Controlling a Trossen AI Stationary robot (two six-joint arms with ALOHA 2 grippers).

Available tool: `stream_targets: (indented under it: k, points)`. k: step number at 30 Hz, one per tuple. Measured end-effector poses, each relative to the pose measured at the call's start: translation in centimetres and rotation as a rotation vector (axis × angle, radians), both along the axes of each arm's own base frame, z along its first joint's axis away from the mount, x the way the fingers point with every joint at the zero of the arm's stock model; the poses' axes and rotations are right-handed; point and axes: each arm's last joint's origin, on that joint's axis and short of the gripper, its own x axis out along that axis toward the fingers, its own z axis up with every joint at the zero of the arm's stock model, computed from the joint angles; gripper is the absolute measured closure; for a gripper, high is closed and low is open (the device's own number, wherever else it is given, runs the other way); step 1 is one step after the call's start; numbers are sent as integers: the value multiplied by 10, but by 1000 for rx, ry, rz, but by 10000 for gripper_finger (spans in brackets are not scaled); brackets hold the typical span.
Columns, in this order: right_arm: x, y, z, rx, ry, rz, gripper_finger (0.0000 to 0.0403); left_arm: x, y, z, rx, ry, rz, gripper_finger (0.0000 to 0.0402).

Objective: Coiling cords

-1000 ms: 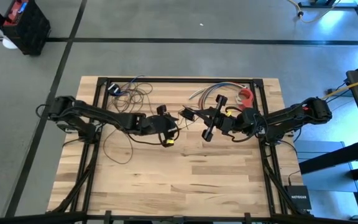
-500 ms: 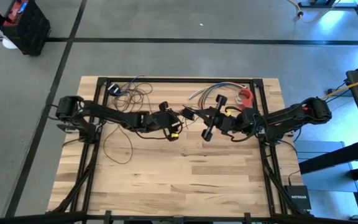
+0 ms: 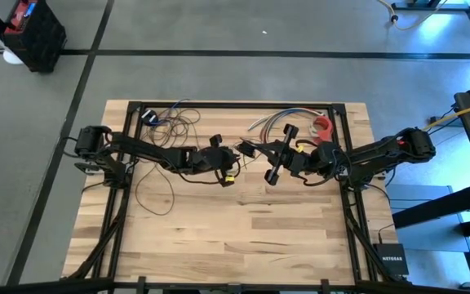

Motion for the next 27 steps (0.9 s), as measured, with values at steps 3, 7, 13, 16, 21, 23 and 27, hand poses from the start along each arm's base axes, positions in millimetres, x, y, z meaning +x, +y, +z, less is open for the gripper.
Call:
stream_targets:
  k: [3, 7, 13, 16, 21, 23, 27]
  points:
    - [0, 0, 0, 0, 0, 0, 395, 0, 0, 0, 4, 5, -1, 395]
    - [0, 0, 0, 0, 0, 0, 395, -1, -2, 2, 16, 7, -12, 388]
    - [0, 0, 0, 0, 0, 0, 395, -3, -8, 6, 26, 7, -35, 392]
    - [0, 0, 0, 0, 0, 0, 395, -3, -8, 5, 14, 12, -27, 370]
    - [0, 0, 0, 0, 0, 0, 395, -4, -8, 3, 13, 33, -26, 324]
    - [0, 0, 0, 0, 0, 0, 395, -5, -8, 2, 13, 42, -26, 311]
    - [0, 0, 0, 0, 0, 0, 395, -5, -8, 2, 13, 41, -27, 297]
